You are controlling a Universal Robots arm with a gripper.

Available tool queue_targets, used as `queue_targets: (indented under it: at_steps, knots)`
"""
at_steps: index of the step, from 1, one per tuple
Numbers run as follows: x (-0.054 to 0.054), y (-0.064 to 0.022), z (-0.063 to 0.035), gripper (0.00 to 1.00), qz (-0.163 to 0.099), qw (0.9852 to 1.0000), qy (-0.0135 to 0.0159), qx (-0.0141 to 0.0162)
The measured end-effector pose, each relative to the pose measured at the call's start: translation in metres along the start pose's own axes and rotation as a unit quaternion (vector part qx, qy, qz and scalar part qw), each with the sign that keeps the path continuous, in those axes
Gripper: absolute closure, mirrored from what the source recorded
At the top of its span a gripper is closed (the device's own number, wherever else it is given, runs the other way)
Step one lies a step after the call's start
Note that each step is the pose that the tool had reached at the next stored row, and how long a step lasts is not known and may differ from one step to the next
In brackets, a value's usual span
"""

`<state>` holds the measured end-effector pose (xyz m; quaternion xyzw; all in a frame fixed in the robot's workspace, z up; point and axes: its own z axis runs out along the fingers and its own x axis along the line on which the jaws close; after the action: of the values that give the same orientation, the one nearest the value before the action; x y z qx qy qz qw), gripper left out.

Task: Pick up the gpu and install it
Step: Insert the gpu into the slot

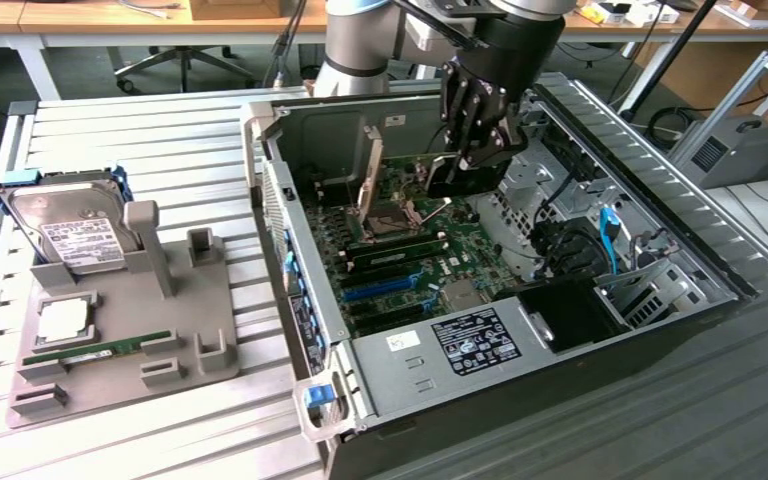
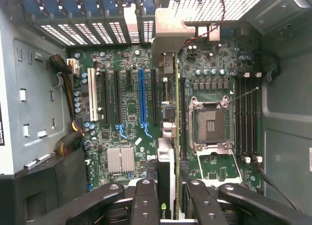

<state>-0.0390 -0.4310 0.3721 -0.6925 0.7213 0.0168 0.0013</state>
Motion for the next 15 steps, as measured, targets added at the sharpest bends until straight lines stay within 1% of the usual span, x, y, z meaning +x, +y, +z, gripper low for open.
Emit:
queue_targets:
  at_steps: [14,15]
  knots:
    - [0.0,0.0,0.0001,0.73,0.0,1.0,-0.0001,0.0]
    - [0.0,0.0014,0.0002,0.73,0.0,1.0,-0.0002,0.0001]
